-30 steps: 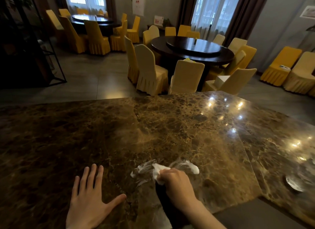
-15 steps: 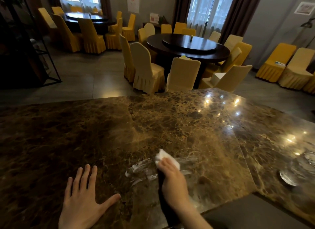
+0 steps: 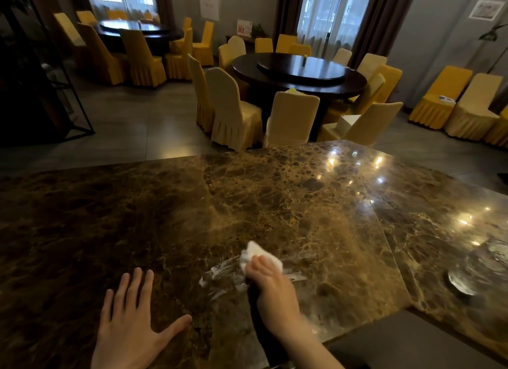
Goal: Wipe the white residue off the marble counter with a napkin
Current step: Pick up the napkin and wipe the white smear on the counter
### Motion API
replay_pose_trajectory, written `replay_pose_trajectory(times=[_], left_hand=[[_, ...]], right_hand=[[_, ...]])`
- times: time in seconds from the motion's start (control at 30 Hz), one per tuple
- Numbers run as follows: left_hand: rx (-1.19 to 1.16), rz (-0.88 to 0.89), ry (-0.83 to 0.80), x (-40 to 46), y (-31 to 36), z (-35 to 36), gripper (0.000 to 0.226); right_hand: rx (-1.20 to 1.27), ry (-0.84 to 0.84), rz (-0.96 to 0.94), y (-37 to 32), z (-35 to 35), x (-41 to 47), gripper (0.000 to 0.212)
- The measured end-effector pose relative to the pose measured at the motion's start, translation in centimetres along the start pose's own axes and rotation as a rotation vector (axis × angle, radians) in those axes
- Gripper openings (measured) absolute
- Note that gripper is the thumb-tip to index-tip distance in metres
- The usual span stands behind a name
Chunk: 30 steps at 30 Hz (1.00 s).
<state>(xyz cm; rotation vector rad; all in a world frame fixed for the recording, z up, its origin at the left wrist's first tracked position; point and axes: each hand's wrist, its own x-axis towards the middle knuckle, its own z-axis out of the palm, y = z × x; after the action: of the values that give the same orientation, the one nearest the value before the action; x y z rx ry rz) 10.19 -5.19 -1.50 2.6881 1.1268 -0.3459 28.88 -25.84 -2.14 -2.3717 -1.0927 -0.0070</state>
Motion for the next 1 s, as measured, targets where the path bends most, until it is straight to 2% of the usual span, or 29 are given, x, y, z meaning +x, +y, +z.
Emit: replay_pose_trajectory(times=[0.07, 0.2, 0.27, 0.37, 0.47, 0.53, 0.57, 0.7, 0.73, 0.77, 0.83, 0.9, 1.0], left_hand=[[0.004, -0.003, -0.007, 0.0, 0.0, -0.1, 0.145], [-0.003, 0.001, 0.0, -0.1, -0.1, 0.0, 0.143], [-0.003, 0.0, -0.007, 0.0, -0.1, 0.0, 0.142], [-0.006, 0.003, 0.002, 0.1, -0.1, 0.2, 0.142], [-0.007, 0.0, 0.009, 0.3, -0.2, 0.4, 0.143], [-0.015, 0.004, 0.022, 0.4, -0.3, 0.5, 0.143], [-0.015, 0.004, 0.023, 0.3, -0.4, 0.6, 0.142], [-0.014, 0.004, 0.034, 0.3, -0.4, 0.7, 0.142], [-0.012, 0.003, 0.035, 0.3, -0.5, 0.7, 0.142], [-0.008, 0.0, 0.027, 0.3, -0.5, 0.6, 0.141], [-0.007, -0.004, 0.017, 0.4, -0.4, 0.6, 0.142], [-0.014, -0.003, 0.024, 0.4, -0.4, 0.6, 0.143], [-0.019, -0.005, 0.01, 0.2, -0.2, 0.5, 0.143]], right_hand=[[-0.011, -0.05, -0.076, 1.1, -1.3, -0.1, 0.026], [-0.011, 0.096, 0.258, 6.4, -4.6, 0.9, 0.035], [-0.044, 0.147, 0.344, 6.9, -4.7, 1.2, 0.037], [-0.06, 0.155, 0.244, 4.6, -3.8, 0.7, 0.031], [-0.023, 0.013, 0.06, 3.5, -3.5, -0.9, 0.029], [-0.034, -0.069, 0.045, 4.3, -4.5, -1.0, 0.03], [-0.022, -0.05, 0.086, 5.0, -5.0, -0.6, 0.032], [0.025, 0.328, 0.342, 8.2, -7.0, 1.9, 0.038], [0.004, 0.327, 0.371, 8.8, -7.2, 2.4, 0.04], [-0.026, 0.253, 0.391, 9.2, -7.0, 2.5, 0.043], [-0.116, 0.073, 0.341, 9.5, -6.1, 1.9, 0.044], [-0.151, 0.046, 0.228, 8.7, -5.2, 0.9, 0.043], [-0.08, 0.041, 0.004, 6.4, -4.3, -1.1, 0.033]])
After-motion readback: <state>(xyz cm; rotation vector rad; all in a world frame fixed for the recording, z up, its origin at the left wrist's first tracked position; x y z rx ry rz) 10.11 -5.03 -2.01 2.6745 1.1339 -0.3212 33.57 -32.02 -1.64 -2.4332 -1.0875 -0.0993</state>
